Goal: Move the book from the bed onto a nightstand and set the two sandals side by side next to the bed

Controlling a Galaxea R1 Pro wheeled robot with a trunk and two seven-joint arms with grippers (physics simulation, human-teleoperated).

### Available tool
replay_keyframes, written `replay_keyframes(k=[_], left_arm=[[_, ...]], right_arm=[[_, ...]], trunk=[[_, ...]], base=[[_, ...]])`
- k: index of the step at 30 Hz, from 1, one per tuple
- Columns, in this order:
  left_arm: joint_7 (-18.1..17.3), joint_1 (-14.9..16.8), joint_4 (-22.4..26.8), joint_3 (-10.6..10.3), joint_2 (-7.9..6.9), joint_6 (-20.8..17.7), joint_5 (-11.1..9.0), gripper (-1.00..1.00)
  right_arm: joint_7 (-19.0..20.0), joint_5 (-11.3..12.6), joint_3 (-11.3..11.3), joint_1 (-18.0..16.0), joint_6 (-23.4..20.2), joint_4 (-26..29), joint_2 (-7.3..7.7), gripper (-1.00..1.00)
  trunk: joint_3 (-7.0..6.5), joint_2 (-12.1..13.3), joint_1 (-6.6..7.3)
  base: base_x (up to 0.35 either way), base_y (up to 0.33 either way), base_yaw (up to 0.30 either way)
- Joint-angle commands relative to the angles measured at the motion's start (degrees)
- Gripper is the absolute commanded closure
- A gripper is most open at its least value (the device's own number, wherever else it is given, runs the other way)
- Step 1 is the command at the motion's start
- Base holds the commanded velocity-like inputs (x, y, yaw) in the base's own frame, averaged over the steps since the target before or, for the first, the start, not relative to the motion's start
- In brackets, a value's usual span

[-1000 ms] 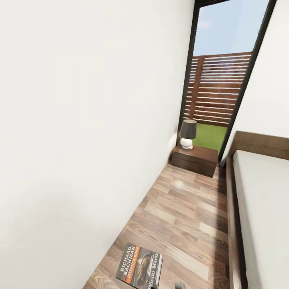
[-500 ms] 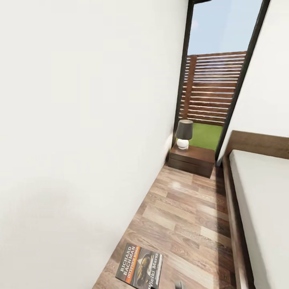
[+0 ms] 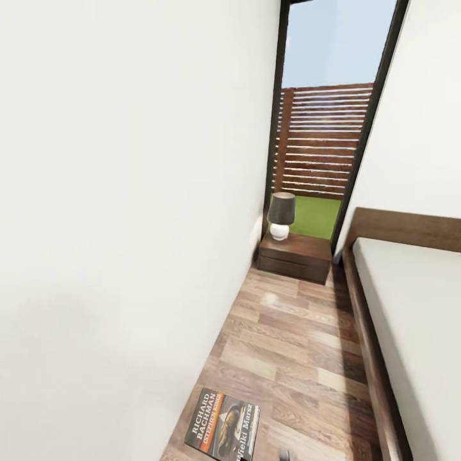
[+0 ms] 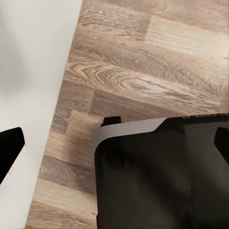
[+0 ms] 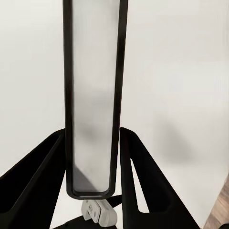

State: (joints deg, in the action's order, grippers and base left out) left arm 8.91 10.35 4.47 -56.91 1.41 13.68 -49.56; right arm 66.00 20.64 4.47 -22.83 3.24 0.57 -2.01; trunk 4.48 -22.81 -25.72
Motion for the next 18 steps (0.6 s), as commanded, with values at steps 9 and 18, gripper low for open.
replay_keyframes(k=[9, 18], left_arm=[[0.3, 0.0, 0.0, -0.5, 0.0, 0.1, -0.3, -1.0], [0.3, 0.0, 0.1, -0.5, 0.0, 0.1, -0.3, -1.0]], right_arm=[[0.1, -0.4, 0.6, 0.0, 0.4, 0.0, -0.01, 1.0], [0.1, -0.4, 0.6, 0.0, 0.4, 0.0, -0.01, 1.0]], trunk=[[-0.36, -0.1, -0.06], [-0.75, -0.1, -0.06]], base=[[0.299, 0.047, -0.172], [0.27, -0.086, -0.132]])
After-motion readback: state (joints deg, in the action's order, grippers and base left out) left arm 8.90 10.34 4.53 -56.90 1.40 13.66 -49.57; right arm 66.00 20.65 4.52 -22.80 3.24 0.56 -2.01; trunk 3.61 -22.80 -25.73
